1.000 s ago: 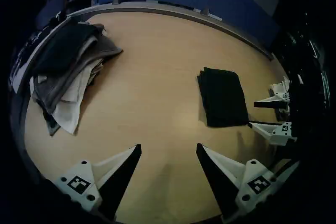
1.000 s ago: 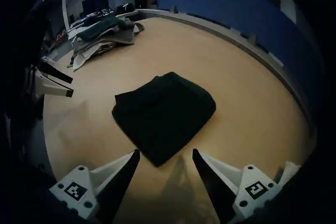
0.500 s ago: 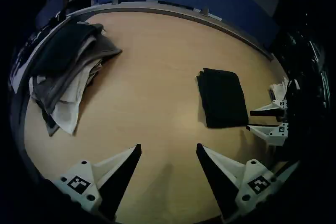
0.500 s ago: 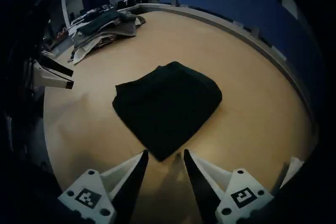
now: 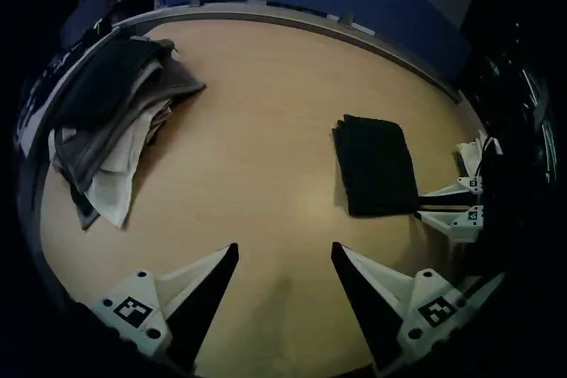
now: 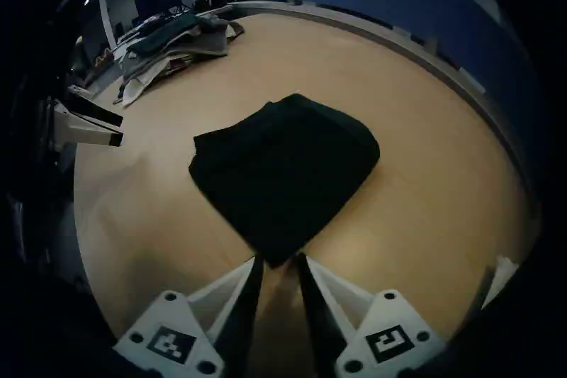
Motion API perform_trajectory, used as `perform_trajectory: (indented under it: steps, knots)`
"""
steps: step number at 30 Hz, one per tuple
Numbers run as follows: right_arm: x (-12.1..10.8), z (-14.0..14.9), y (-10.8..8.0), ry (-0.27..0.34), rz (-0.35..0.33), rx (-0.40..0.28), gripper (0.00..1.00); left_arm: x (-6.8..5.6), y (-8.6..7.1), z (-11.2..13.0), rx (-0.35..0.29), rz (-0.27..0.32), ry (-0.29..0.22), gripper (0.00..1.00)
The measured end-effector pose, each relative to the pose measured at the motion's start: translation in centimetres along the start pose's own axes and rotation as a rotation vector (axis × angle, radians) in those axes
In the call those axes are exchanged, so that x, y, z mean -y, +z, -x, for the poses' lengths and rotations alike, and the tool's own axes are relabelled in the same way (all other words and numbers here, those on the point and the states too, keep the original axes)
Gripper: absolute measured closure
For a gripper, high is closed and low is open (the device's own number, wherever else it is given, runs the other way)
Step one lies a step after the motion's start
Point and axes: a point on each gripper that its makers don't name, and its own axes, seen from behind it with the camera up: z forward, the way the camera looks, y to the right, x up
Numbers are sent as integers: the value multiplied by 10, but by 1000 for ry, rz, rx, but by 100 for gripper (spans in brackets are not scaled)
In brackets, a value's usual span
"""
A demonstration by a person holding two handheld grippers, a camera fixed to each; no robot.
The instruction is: Fold towel
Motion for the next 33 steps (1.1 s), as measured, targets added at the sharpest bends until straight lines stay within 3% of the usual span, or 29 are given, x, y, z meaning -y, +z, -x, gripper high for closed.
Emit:
perform_trajectory:
  steps: [3, 14, 21, 33]
  knots:
    - [-3, 0, 2, 9, 15, -1, 81, -1, 0, -1, -1, 1, 2, 3]
    - [-2, 1, 5, 15, 13, 2, 81, -1, 0, -1, -1, 2, 4, 3]
    - [-4, 0, 3, 20, 19, -11, 96, -1, 0, 0, 0, 3, 5, 3]
    - [-10, -16, -7, 27, 36, -62, 98, -2, -3, -5, -8, 6, 11, 3]
